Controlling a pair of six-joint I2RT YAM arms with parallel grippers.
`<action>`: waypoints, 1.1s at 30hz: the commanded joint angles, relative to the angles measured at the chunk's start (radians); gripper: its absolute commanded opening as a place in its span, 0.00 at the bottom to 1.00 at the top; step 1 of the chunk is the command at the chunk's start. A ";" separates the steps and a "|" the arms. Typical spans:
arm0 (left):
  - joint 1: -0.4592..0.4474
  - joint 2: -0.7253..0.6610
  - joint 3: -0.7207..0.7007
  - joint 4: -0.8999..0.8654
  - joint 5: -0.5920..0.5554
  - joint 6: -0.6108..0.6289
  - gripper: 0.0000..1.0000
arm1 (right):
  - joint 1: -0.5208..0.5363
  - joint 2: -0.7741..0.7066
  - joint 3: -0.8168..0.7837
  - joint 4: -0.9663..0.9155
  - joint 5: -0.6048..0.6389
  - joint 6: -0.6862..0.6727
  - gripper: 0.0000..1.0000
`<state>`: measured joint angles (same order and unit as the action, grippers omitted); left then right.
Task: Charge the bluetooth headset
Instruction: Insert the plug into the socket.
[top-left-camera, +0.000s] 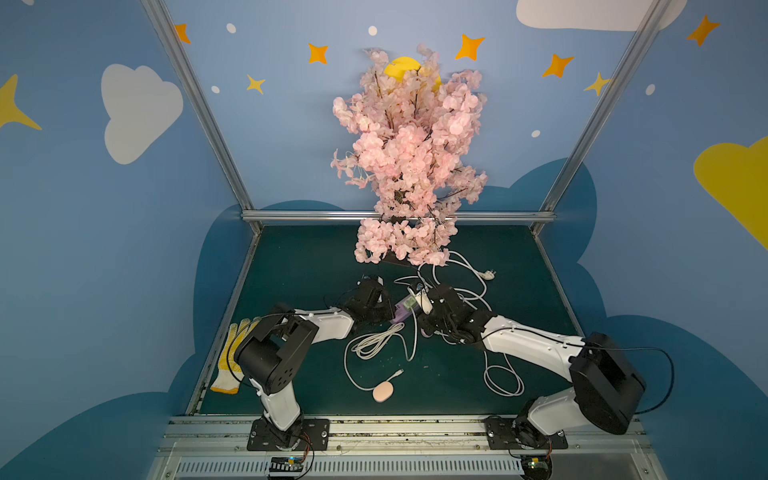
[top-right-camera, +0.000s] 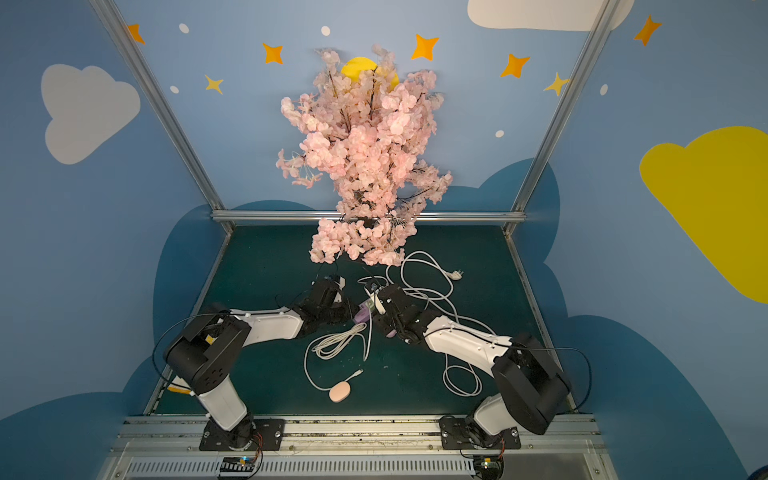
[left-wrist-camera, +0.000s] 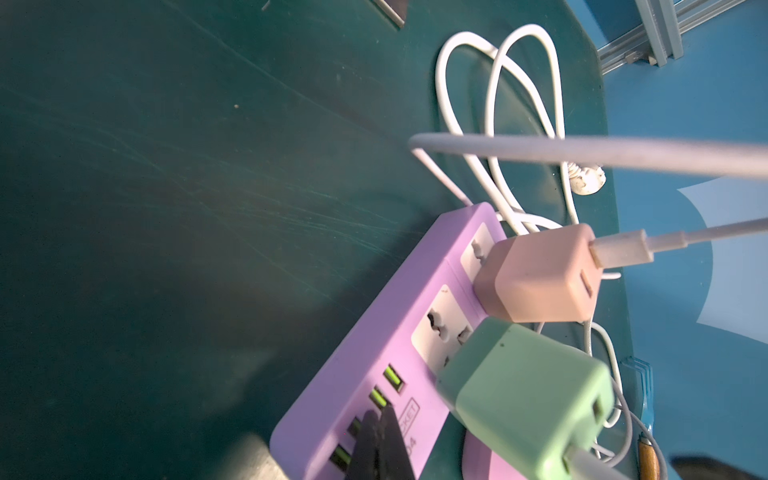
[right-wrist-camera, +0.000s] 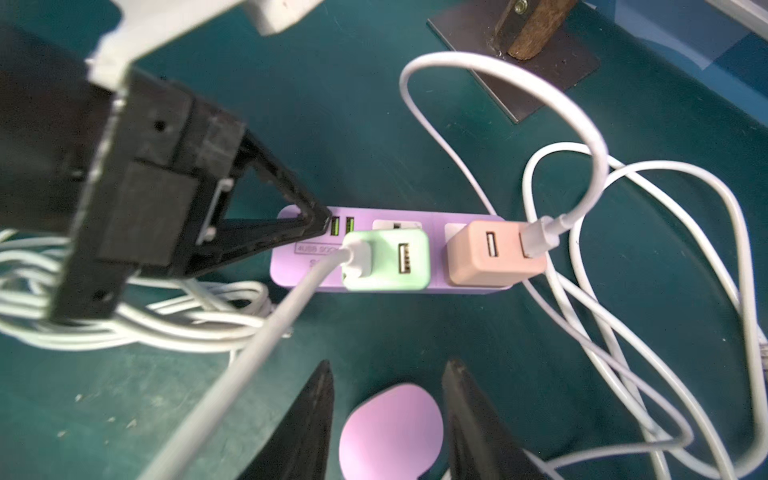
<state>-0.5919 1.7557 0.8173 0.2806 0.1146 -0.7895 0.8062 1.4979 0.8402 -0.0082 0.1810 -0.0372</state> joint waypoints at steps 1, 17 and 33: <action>-0.008 0.060 -0.009 -0.116 0.005 0.005 0.03 | -0.040 0.035 0.025 0.093 -0.064 0.003 0.45; -0.008 0.083 0.021 -0.139 0.019 0.015 0.03 | -0.053 0.062 0.013 0.149 -0.133 -0.007 0.54; -0.007 0.088 0.030 -0.162 0.014 0.018 0.03 | -0.053 0.098 -0.030 0.256 -0.104 -0.019 0.71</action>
<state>-0.5903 1.7866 0.8722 0.2375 0.1345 -0.7856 0.7544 1.5787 0.8097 0.1841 0.0509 -0.0467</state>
